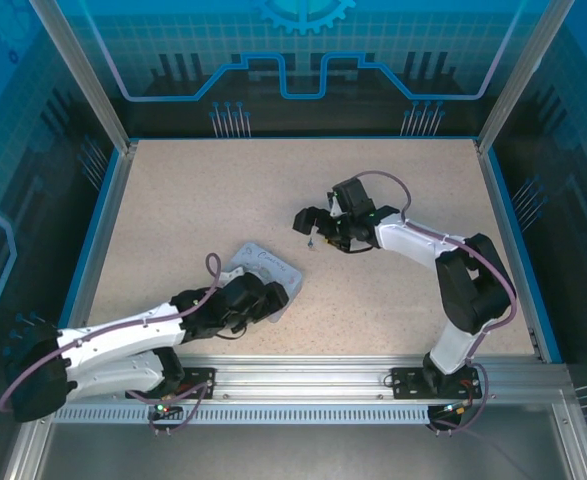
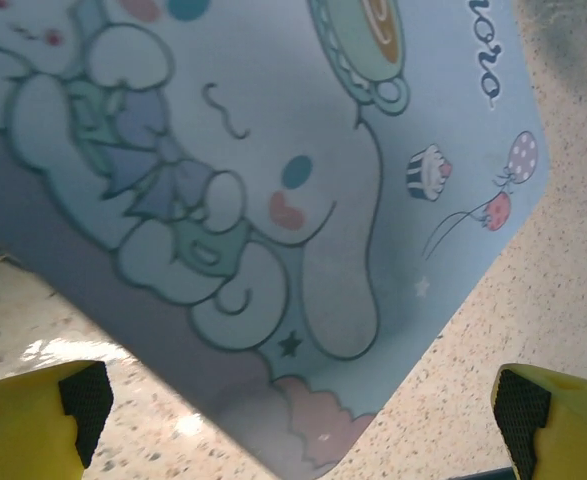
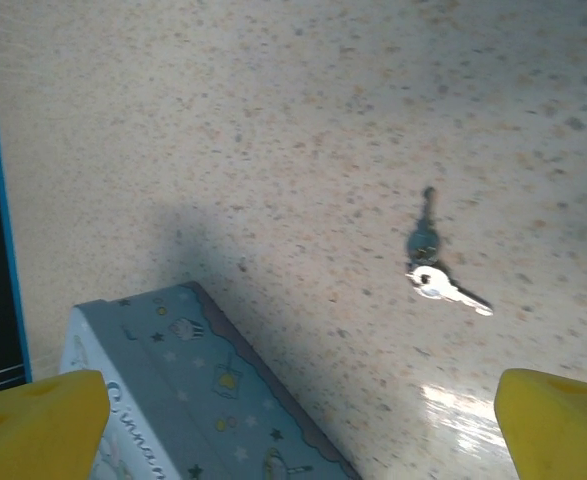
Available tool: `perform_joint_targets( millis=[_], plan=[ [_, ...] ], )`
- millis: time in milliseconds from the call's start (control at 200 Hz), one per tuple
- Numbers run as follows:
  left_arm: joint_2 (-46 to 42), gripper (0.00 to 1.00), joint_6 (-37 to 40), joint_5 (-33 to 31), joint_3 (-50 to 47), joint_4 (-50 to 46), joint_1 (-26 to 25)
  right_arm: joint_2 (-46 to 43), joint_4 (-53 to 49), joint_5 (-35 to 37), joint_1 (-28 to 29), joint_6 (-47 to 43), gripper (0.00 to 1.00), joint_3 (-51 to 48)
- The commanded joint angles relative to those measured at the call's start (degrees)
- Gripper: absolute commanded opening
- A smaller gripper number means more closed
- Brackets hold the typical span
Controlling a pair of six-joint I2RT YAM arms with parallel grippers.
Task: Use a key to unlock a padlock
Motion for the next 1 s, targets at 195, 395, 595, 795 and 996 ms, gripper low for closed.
perform_joint_targets(
  millis=[195, 395, 595, 795, 996],
  plan=[
    [5.9, 0.99, 1.2, -3.42, 4.64, 10.92, 1.4, -7.14, -3.73, 2.51, -2.19, -2.62, 1.0, -4.59],
    [10.73, 0.99, 2.67, -2.62, 6.42, 16.45, 5.63, -8.92, -3.51, 2.29, -1.84, -2.84, 1.0, -6.7],
    [14.41, 0.99, 7.32, -2.21, 9.46, 17.76, 10.72, -8.88, -3.72, 2.91, -0.18, -2.41, 1.0, -6.89],
    [15.37, 0.99, 11.39, 0.58, 10.88, 18.35, 15.57, -7.72, -6.29, 5.84, 0.27, -4.44, 1.0, -5.36],
    [11.12, 0.99, 13.14, 5.89, 8.9, 19.63, 16.05, -4.71, -12.6, 11.58, 0.44, -11.65, 0.95, -0.36]
  ],
)
